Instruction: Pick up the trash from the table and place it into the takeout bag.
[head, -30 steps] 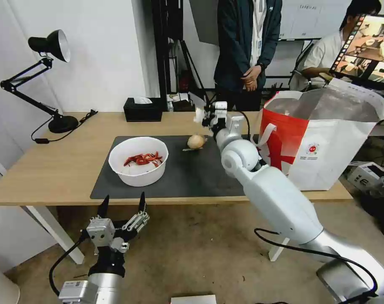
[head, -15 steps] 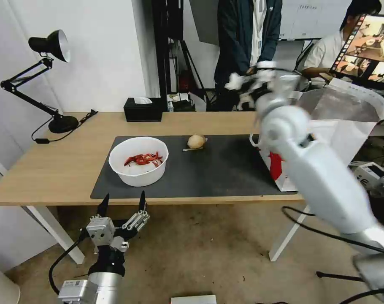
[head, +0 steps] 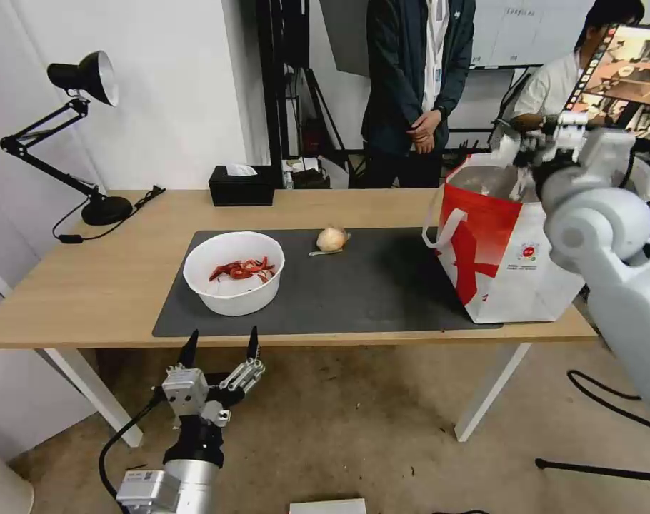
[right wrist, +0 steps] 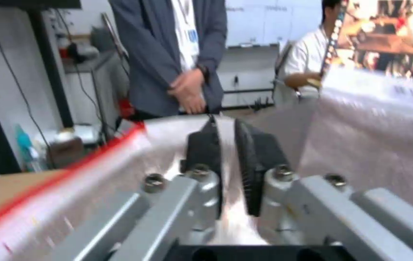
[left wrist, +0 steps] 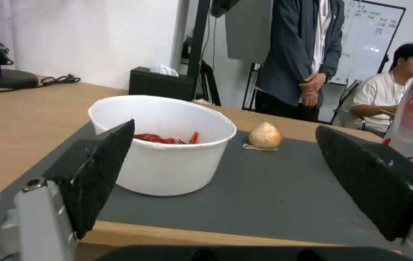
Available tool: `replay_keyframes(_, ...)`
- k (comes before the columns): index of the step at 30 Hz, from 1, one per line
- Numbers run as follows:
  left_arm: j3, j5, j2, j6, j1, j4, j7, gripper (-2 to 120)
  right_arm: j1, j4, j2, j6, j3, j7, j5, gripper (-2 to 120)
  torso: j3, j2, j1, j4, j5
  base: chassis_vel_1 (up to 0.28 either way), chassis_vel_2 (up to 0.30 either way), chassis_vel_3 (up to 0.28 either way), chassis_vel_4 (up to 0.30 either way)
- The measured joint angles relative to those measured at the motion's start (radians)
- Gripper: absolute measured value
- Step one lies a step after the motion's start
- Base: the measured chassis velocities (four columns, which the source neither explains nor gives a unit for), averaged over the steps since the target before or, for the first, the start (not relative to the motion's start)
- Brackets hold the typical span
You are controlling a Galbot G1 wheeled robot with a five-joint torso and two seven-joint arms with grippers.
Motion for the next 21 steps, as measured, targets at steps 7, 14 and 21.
replay_keyframes(7,0.005,0.003,0.0,0.001,-0.002,0.008,0.002,100,-0.029,0.02,0.002,-0.009,0.032,0.037,0.038,39,0.0,0.0,0.0,0.0002,-0.0003,0.0,0.0,0.0,0.0)
replay_keyframes(14,0.009,0.004,0.0,0.001,0.0,0.012,0.002,100,-0.057,0.096,-0.009,-0.007,0.054,0.043,0.053,68,0.0,0.0,0.0,0.0002,-0.0004,0.0,0.0,0.0,0.0)
replay_keyframes(21,0.013,0.004,0.003,0.001,0.006,0.011,0.003,100,-0.07,0.176,-0.034,0.016,0.062,0.013,0.06,93,0.0,0.0,0.0,0.0002,-0.0003,0.0,0.0,0.0,0.0)
